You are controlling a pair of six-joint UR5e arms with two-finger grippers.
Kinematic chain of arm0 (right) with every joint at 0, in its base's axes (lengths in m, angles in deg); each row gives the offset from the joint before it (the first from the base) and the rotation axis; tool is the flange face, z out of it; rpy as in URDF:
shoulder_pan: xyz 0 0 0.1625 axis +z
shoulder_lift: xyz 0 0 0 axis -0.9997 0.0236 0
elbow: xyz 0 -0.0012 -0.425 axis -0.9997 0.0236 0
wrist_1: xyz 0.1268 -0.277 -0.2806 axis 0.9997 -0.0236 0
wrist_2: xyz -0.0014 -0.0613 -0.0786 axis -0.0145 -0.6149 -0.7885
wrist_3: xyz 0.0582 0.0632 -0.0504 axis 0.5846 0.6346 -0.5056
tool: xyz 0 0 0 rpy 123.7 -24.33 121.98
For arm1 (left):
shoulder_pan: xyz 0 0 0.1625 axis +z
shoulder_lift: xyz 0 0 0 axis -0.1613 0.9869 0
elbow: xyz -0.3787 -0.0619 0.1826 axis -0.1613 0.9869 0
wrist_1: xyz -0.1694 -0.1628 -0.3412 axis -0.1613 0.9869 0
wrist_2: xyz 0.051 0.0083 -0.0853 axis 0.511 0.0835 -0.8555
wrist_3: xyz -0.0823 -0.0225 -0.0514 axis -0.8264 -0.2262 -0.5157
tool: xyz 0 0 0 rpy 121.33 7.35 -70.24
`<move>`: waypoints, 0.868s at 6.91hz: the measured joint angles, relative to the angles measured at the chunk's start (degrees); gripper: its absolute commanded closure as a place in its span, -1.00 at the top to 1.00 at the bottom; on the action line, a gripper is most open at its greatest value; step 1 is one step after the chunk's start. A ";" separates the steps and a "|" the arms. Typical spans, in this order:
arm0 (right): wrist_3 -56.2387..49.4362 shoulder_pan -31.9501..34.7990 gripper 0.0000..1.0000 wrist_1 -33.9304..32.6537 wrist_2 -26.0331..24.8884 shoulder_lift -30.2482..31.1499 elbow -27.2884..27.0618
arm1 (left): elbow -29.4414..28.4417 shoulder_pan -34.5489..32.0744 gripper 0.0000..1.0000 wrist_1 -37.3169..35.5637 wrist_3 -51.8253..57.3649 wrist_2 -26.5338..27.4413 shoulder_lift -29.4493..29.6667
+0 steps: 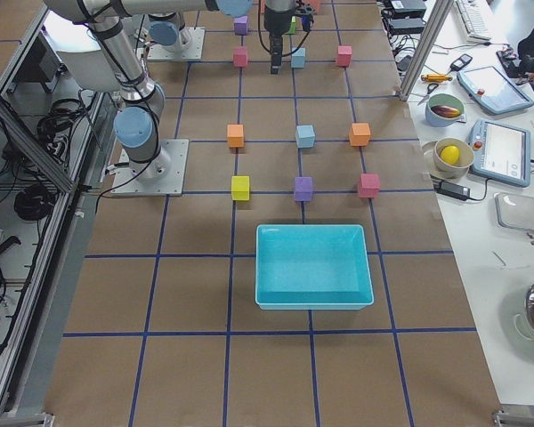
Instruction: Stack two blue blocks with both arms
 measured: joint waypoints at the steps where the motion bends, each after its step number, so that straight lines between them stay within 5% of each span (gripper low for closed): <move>1: 0.19 -0.16 1.00 -0.84 -0.37 -3.66 -0.34 | -0.01 -0.03 1.00 0.00 -0.06 -0.03 0.05; 6: -0.06 -0.35 1.00 -28.17 0.18 -16.11 -8.19 | 3.70 -1.35 1.00 -5.24 -3.70 -0.10 3.30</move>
